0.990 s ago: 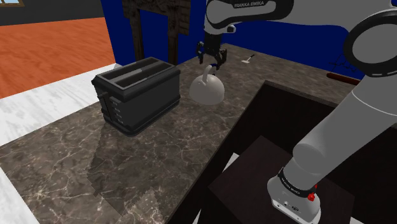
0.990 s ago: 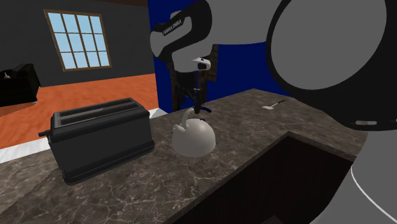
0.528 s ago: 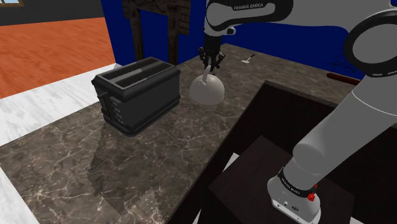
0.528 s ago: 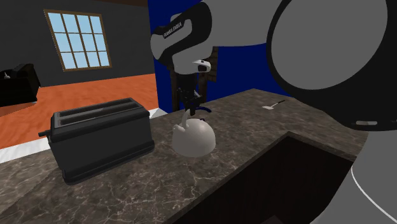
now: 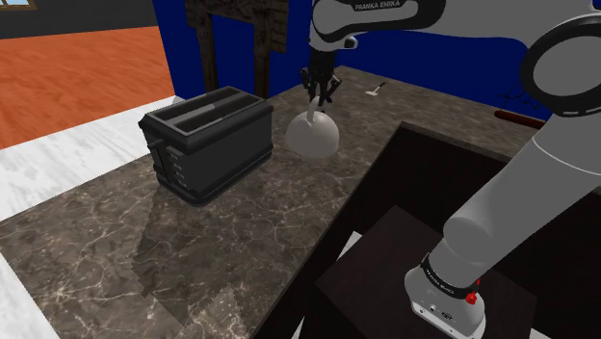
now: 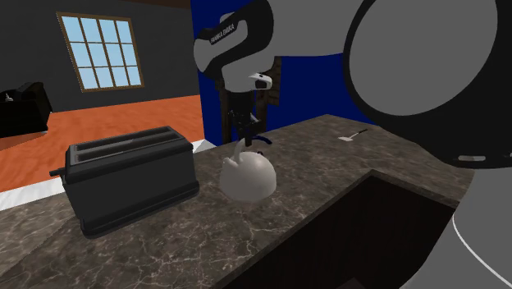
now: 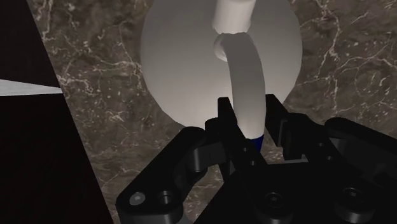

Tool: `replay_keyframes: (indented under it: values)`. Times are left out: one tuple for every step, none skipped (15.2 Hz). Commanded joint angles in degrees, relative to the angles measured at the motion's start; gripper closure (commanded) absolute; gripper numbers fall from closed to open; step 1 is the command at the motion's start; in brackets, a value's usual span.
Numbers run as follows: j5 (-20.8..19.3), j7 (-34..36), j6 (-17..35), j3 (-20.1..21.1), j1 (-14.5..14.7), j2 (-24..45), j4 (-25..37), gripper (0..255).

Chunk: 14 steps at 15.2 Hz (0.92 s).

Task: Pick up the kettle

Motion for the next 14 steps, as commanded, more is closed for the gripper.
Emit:
replay_keyframes:
  values:
    - [0.04,-0.07,-1.37,0.02,0.02,-0.10,1.37,255]
    - [0.04,-0.12,-2.15,0.02,0.02,-0.05,2.19,255]
    - [0.04,-0.16,-2.93,0.03,0.02,0.00,3.03,255]
    - [0.03,-0.21,-3.71,0.04,0.03,0.08,3.88,255]
    - [0.02,-0.25,-4.50,0.05,0.04,0.16,4.75,255]
    - [0.00,-0.28,-5.29,0.06,0.04,0.26,5.64,255]
    - [-0.02,-0.32,-6.08,0.07,0.05,0.38,6.54,255]
    - [-0.05,-0.35,-6.88,0.09,0.06,0.51,7.46,255]
    - [-0.08,-0.38,-7.68,0.10,0.07,0.65,8.41,255]
    - [-0.12,-0.40,-8.49,0.12,0.08,0.81,9.37,255]
    - [-0.16,-0.43,-9.30,0.14,0.10,0.99,10.35,255]
    - [-0.21,-0.45,-10.12,0.17,0.12,1.18,11.35,255]
    - [-0.21,-0.45,-10.24,0.17,0.12,1.19,11.49,255]
    - [-0.22,-0.45,-10.25,0.17,0.12,1.21,11.50,255]
